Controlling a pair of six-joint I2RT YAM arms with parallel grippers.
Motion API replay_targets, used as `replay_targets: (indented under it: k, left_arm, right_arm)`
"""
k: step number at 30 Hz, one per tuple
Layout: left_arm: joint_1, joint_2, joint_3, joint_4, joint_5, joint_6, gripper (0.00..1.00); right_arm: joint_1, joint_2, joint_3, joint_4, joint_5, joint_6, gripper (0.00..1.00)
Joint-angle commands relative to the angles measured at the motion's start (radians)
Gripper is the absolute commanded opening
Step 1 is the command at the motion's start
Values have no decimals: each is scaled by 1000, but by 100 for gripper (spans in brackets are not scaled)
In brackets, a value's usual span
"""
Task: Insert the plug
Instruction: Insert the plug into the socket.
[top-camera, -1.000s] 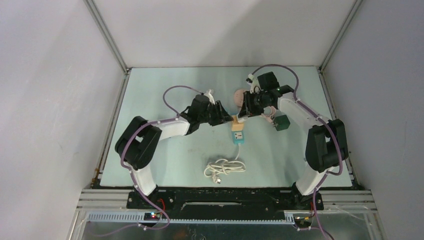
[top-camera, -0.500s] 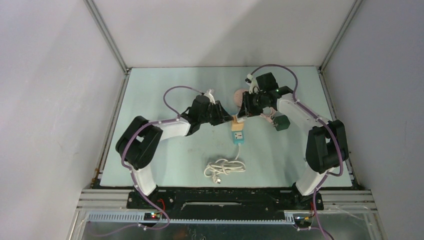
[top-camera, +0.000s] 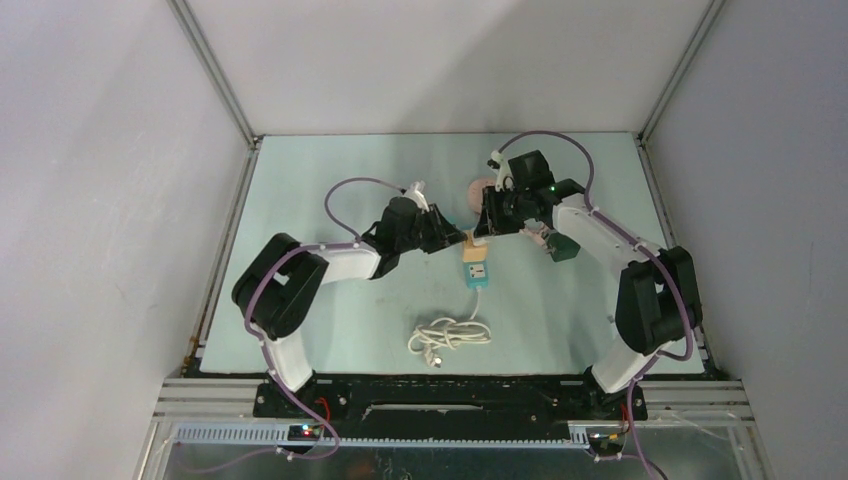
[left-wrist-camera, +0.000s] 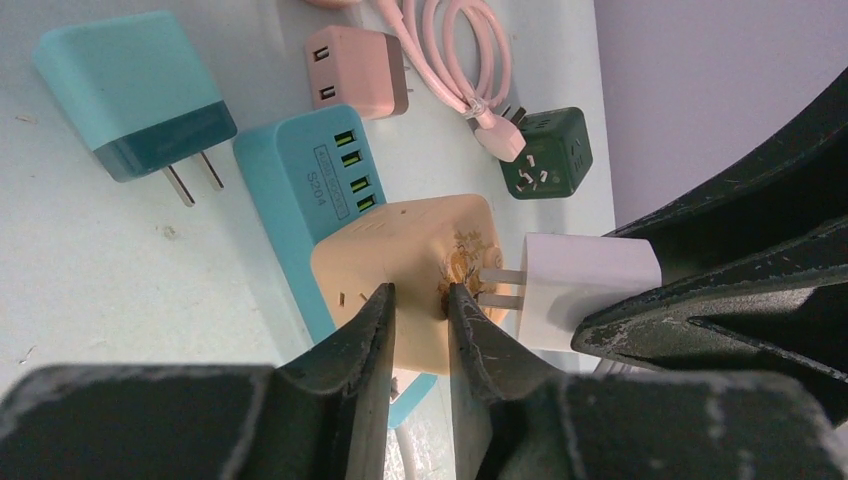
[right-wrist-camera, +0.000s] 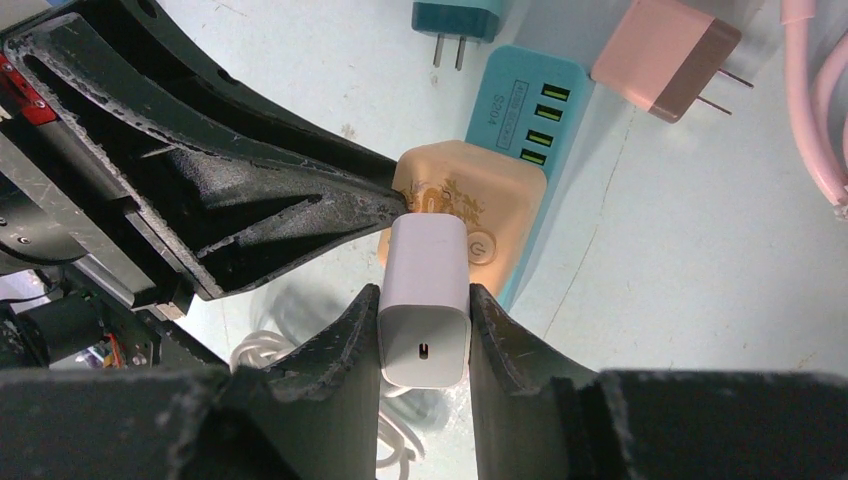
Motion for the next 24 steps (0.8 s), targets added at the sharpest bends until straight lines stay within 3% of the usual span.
replay_targets:
  k: [1, 6, 10, 15, 24]
  left_arm:
    - [-12, 76, -80, -223, -147, 54, 25]
    - [-16, 15, -84, -203, -140, 66, 33]
    - [-15, -75, -54, -202, -128, 99, 57]
    - [-16, -243, -26, -245, -177, 179, 80]
    - [-14, -529, -100, -395, -262, 386, 85]
  right_arm:
    - [23, 62, -99, -168, 144, -39, 0]
    - [21, 35, -54, -168, 115, -44, 0]
    - [22, 17, 23, -183, 91, -52, 0]
    - [21, -75, 81, -202, 82, -65, 0]
    - [23, -202, -9, -300, 56, -83, 0]
